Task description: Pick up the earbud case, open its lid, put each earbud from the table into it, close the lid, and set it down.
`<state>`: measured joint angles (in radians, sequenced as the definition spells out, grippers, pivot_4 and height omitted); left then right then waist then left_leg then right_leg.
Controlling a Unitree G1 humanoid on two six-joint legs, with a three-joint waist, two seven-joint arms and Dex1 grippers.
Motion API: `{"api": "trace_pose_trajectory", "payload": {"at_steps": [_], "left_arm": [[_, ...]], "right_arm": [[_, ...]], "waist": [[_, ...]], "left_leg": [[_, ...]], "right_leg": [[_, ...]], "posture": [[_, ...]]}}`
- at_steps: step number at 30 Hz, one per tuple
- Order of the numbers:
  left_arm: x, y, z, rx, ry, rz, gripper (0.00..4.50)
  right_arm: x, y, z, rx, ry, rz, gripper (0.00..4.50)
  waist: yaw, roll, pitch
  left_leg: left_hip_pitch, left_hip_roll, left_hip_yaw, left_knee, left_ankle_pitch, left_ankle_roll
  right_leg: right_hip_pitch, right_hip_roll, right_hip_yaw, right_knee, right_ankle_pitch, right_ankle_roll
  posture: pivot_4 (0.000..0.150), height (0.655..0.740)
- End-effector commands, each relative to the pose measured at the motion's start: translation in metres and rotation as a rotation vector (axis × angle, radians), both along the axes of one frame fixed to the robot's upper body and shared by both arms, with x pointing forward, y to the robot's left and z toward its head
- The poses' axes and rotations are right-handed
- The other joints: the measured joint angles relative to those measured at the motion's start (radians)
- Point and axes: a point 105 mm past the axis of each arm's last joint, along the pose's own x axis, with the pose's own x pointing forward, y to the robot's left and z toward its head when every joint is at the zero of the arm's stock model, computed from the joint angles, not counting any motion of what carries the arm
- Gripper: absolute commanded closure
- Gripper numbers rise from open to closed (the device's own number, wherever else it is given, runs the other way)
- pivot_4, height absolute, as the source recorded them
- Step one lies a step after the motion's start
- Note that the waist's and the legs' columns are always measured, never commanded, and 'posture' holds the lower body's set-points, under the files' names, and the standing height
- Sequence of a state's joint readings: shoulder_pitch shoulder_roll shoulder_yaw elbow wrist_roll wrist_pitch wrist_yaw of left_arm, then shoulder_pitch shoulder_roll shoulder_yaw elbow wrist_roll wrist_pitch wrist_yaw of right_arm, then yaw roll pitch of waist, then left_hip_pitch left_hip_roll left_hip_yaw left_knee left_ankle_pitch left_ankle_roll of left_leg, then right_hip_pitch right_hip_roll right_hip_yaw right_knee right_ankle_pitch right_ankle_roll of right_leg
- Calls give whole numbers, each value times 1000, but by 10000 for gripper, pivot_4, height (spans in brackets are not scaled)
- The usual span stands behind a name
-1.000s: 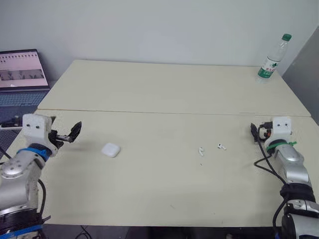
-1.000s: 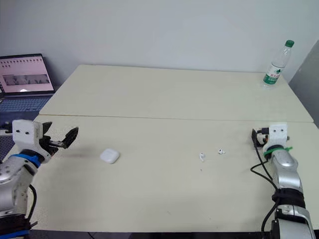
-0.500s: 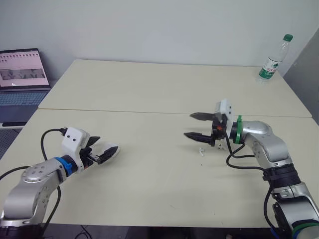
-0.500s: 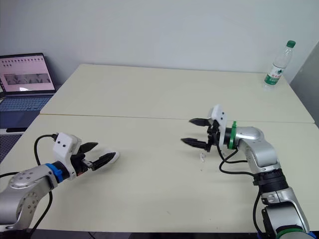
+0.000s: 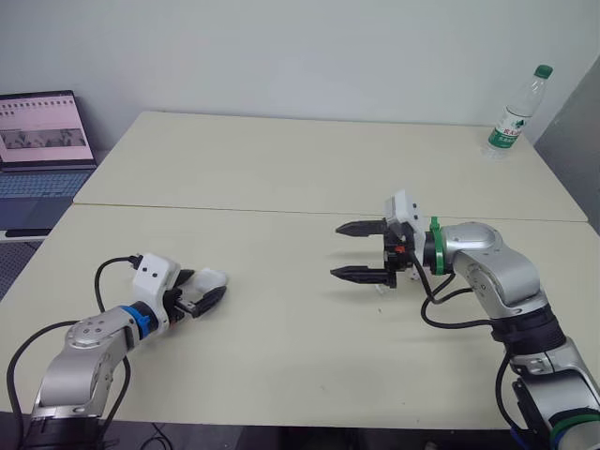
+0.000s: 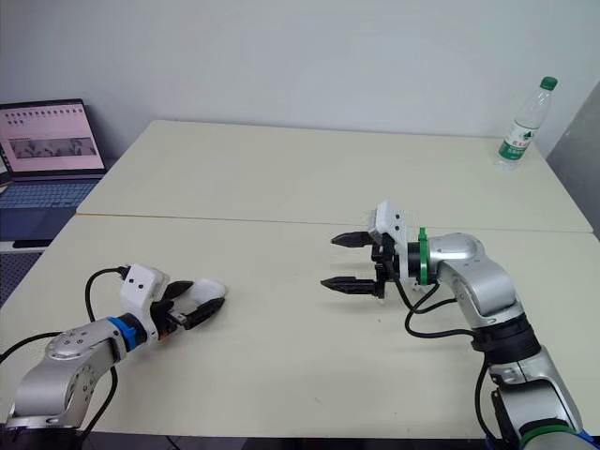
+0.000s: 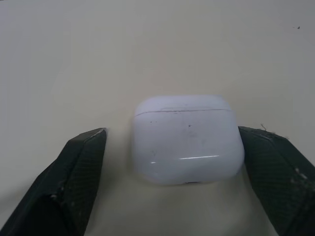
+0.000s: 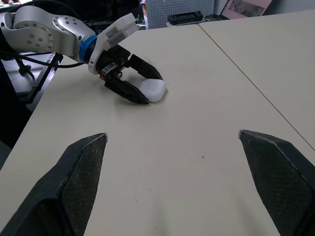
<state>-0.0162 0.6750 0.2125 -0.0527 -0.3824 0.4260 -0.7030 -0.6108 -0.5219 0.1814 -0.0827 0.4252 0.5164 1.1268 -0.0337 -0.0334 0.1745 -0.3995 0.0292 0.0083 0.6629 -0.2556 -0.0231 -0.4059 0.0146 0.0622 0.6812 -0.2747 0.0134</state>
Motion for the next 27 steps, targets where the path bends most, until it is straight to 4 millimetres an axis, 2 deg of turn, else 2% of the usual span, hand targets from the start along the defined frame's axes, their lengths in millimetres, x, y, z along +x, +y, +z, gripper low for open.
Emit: {"api": "trace_pose_trajectory", "payload": {"at_steps": [1, 3, 7, 9, 13, 17, 21, 24, 27], "left_arm": [[-2, -8, -1, -19, 9, -49, 12671], [-5, -7, -1, -19, 17, -53, 17228], [-5, -7, 3, -2, -7, -63, 17211], [5, -13, 22, 81, -125, -101, 17211], [27, -46, 86, 358, -558, -265, 17211], [26, -83, 114, 553, -862, -458, 17211], [23, -104, 127, 630, -1068, -565, 17211], [23, -115, 128, 658, -1148, -628, 17211], [20, -125, 127, 684, -1206, -696, 17211]], "right_arm": [[-3, -1, 17, 32, -53, 6, 0], [-2, -2, 18, 32, -54, -1, 0], [1, -4, 20, 42, -54, -24, 0], [4, -4, 21, 43, -51, -45, 0], [20, 0, 15, 10, -36, -142, 0], [27, 18, 27, 114, 70, -166, 0], [24, 34, 36, 164, 117, -135, 0], [20, 48, 46, 244, 175, -100, 0], [17, 58, 46, 238, 186, -85, 0]], "waist": [[0, 0, 0], [0, 0, 0], [0, 0, 0], [0, 0, 0], [8, -1, 0], [3, 0, 0], [1, 0, 0], [1, 0, 0], [2, 0, 0]], "left_leg": [[0, 0, 0, 0, 0, 0], [0, 0, 0, 0, 0, 0], [0, 0, 0, 0, 0, 0], [0, 0, 0, 0, 0, 0], [-1, 0, -1, 0, 0, 0], [-1, 0, 1, 0, 0, 0], [-2, 0, 4, -1, 0, 1], [-3, 1, 3, -1, 0, 1], [-3, 1, 3, 0, 0, 1]], "right_leg": [[0, 0, 0, 0, 0, 0], [0, 0, 0, 0, 0, 0], [0, 0, 0, 0, 0, 0], [0, 0, 0, 0, 0, 0], [0, 0, -1, 0, 0, 0], [0, 0, 1, -1, 1, -1], [-3, 0, 2, -1, 1, -1], [-5, 0, 0, 0, 1, -1], [-4, 0, 0, 0, 1, -1]], "posture": [[1500, 7400], [1500, 7400], [1500, 7400], [1500, 7400], [1500, 7400], [1500, 7400], [1500, 7400], [1500, 7400], [1500, 7400]]}}
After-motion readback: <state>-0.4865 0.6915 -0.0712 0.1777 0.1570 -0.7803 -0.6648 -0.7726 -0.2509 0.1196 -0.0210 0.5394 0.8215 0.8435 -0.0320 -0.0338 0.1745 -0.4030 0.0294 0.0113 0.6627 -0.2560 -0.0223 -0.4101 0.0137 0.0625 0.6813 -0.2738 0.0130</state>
